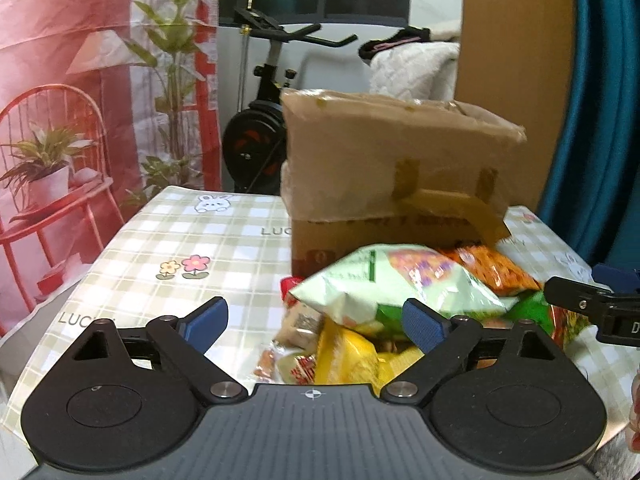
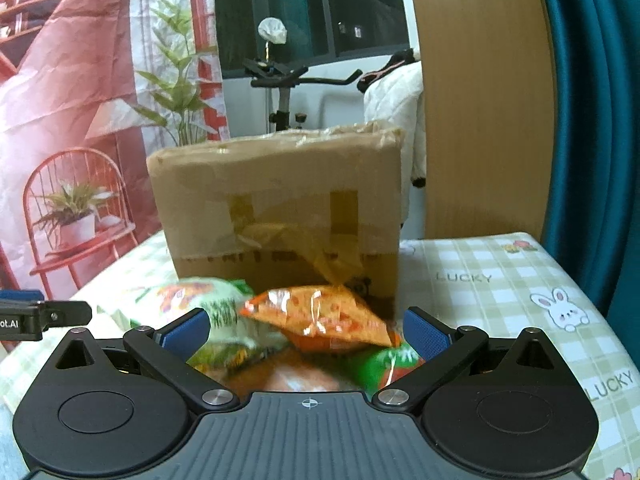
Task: Organize snacks
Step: 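Lower both tools toward the snack pile in front of the box, then grasp the yellow snack bag with left tool while right grasps green corn-snack bag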
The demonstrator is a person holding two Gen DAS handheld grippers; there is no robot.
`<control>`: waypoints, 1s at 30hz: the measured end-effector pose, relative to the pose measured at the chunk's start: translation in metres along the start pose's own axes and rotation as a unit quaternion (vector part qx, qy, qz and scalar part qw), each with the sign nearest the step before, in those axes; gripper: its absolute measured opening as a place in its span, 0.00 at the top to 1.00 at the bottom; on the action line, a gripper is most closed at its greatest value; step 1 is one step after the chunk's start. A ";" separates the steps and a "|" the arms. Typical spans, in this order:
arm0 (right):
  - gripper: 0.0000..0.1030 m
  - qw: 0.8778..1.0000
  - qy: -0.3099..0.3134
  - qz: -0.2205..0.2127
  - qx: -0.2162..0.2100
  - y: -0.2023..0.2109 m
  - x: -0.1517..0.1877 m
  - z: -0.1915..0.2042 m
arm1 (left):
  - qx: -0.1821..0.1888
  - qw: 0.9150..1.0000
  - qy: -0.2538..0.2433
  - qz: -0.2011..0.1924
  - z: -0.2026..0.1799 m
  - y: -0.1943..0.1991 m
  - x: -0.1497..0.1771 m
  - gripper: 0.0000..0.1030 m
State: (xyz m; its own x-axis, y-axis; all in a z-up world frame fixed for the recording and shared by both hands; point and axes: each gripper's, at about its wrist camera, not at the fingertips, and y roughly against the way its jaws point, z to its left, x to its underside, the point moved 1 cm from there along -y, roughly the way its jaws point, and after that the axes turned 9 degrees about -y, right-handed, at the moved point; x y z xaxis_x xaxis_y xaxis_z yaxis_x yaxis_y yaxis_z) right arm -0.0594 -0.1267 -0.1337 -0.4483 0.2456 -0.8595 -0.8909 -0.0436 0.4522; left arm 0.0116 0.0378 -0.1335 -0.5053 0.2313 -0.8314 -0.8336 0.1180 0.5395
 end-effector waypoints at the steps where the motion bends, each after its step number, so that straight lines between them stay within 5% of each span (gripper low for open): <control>1: 0.01 1.000 0.000 0.000 0.001 0.001 0.003 -0.002 | 0.002 1.000 -0.003 0.001 -0.003 0.000 0.003 0.08; 30: 0.01 0.999 -0.028 0.033 0.007 -0.016 0.021 -0.024 | 0.098 0.992 0.000 0.085 -0.015 -0.054 0.042 0.07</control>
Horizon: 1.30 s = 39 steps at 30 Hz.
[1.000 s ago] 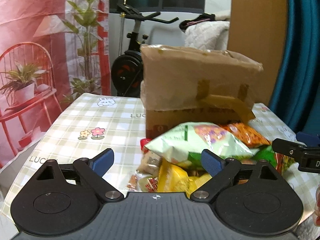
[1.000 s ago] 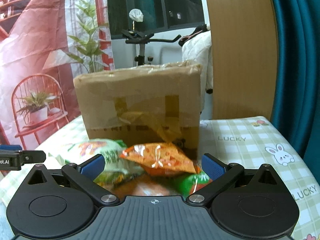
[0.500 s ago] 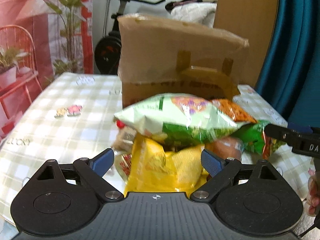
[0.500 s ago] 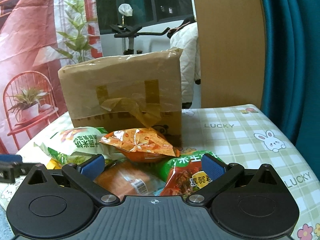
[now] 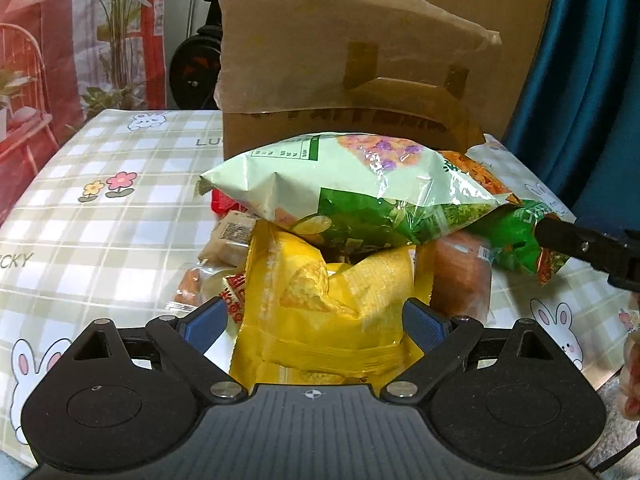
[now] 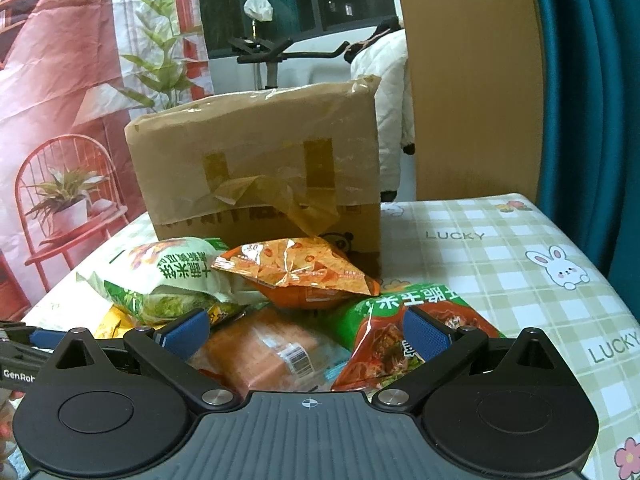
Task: Organize snacks
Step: 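Grasp the yellow snack bag with left tool while right grasps green corn-snack bag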
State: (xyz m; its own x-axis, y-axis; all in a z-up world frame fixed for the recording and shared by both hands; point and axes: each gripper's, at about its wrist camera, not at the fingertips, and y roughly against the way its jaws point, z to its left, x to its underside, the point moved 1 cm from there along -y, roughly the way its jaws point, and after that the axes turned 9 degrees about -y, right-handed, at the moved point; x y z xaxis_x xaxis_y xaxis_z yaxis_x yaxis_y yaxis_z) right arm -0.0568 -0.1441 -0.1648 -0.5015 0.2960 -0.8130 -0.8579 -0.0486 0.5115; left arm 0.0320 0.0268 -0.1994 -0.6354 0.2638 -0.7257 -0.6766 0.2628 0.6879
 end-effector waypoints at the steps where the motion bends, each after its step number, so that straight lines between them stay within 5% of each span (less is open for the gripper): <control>1: 0.01 1.000 -0.001 0.001 0.001 -0.001 0.001 0.000 | 0.002 1.000 -0.007 -0.001 -0.001 -0.002 0.000 0.07; 18: 0.01 1.000 0.000 0.004 0.003 -0.005 0.004 -0.005 | 0.007 0.999 -0.051 0.008 -0.017 -0.028 0.000 0.05; 21: 0.01 1.000 0.004 0.005 0.004 -0.005 0.003 -0.006 | 0.010 0.999 -0.044 0.001 -0.015 -0.022 0.000 0.23; 26: 0.01 0.999 0.042 -0.010 0.022 -0.002 -0.006 -0.010 | -0.025 0.997 -0.059 -0.043 -0.015 0.006 -0.001 0.24; 31: 0.01 0.993 0.104 -0.005 0.050 -0.013 -0.024 -0.021 | -0.009 0.997 -0.015 -0.073 -0.003 0.024 -0.007 0.24; 39: 0.01 0.993 0.088 0.059 0.050 -0.062 -0.031 -0.044 | 0.000 0.994 -0.012 -0.106 -0.011 0.033 -0.019 0.24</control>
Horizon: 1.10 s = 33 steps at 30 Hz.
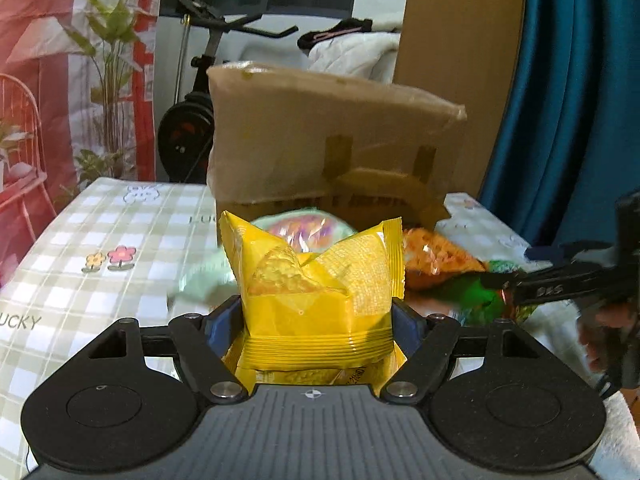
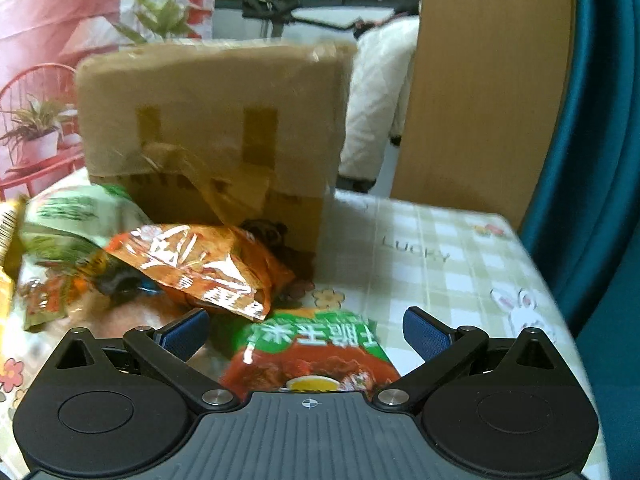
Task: Organize snacks
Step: 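Grasp the yellow snack bag with left tool while right grasps green corn-snack bag, then carry both bags up over the box and open both tools to drop them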
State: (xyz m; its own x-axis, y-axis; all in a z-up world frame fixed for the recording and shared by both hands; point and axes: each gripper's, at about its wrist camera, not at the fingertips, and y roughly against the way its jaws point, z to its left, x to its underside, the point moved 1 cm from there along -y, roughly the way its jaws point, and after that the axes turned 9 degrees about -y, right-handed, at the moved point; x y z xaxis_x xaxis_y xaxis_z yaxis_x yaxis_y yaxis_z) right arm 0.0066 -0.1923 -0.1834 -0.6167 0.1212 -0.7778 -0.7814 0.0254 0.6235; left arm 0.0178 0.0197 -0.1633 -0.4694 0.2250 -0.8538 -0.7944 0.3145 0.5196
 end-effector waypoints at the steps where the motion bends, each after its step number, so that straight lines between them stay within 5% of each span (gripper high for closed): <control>1: 0.02 1.000 -0.008 0.012 -0.002 -0.007 0.002 -0.003 | -0.002 1.000 0.002 0.000 0.001 -0.001 -0.001 0.24; 7: 0.05 0.997 -0.039 0.063 -0.014 -0.030 0.017 -0.009 | -0.014 1.000 0.009 -0.015 0.005 0.001 -0.003 0.24; 14: 0.14 0.997 -0.043 0.066 -0.016 -0.024 0.023 -0.011 | -0.030 0.999 0.003 -0.021 0.005 0.003 -0.009 0.24; 33: 0.16 0.997 -0.070 -0.018 0.018 0.034 -0.007 -0.038 | -0.053 0.996 -0.013 -0.071 -0.001 0.021 -0.035 0.24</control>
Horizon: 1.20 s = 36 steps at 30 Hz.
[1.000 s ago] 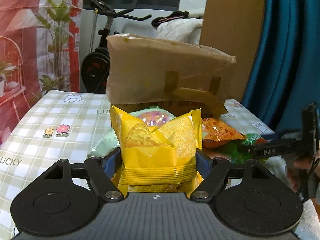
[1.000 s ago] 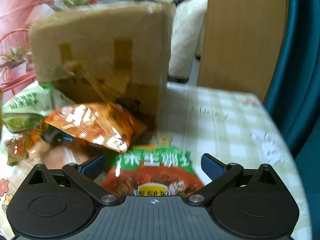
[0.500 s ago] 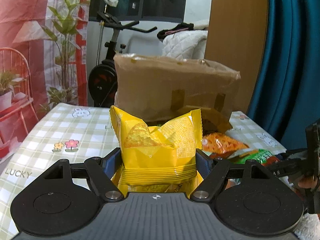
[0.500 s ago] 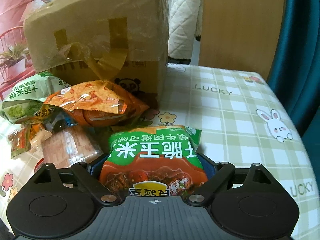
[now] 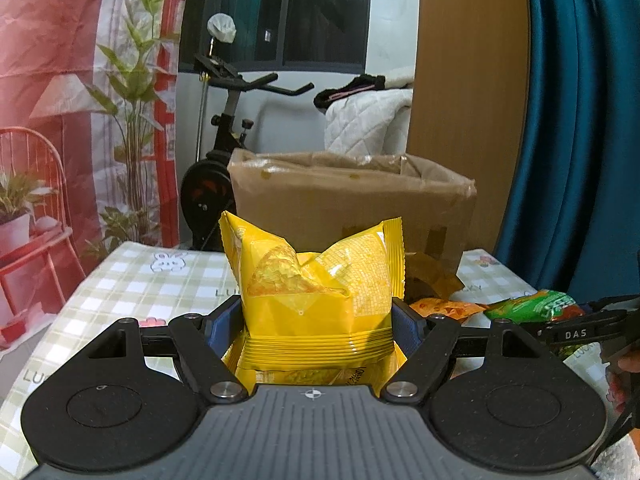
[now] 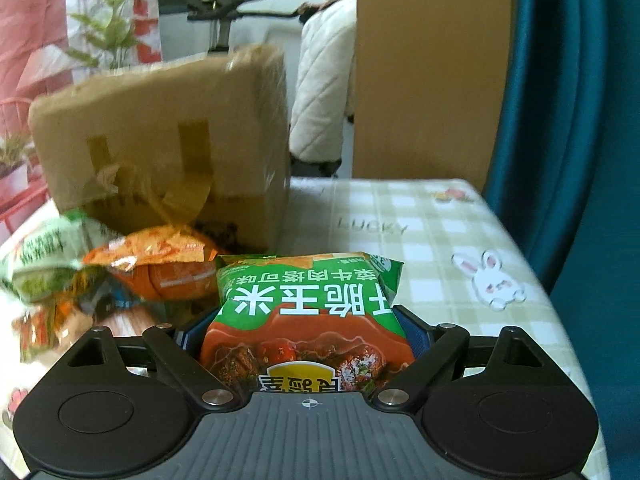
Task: Organize snacks
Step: 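Carry both bags up over the box and open both tools to drop them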
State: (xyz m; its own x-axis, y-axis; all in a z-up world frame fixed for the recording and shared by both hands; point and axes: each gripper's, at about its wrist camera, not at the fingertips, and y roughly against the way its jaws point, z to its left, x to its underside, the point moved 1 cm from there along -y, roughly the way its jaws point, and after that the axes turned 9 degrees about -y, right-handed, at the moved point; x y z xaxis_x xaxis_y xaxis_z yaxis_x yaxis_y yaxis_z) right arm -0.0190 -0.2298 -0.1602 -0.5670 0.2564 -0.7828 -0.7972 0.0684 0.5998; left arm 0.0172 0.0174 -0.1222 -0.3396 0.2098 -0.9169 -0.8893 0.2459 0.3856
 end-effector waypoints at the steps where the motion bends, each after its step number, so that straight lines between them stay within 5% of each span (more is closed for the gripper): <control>1: 0.16 1.000 -0.001 -0.006 0.002 0.002 -0.002 -0.001 | -0.001 1.000 -0.001 -0.003 0.000 0.000 -0.002 0.24; 17: 0.16 0.997 -0.032 -0.072 0.008 0.022 -0.025 -0.016 | -0.002 0.999 -0.011 -0.032 0.000 0.003 -0.019 0.24; 36: 0.16 0.982 -0.001 -0.185 -0.049 0.071 -0.112 0.020 | -0.014 0.996 -0.043 -0.079 0.008 -0.001 -0.073 0.24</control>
State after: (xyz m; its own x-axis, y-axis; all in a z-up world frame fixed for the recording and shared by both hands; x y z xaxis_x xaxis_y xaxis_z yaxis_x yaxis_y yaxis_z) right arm -0.0083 -0.2339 -0.0267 -0.2344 0.2330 -0.9438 -0.9646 0.0651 0.2557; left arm 0.0449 0.0095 -0.0547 -0.1688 0.2509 -0.9532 -0.9379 0.2565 0.2336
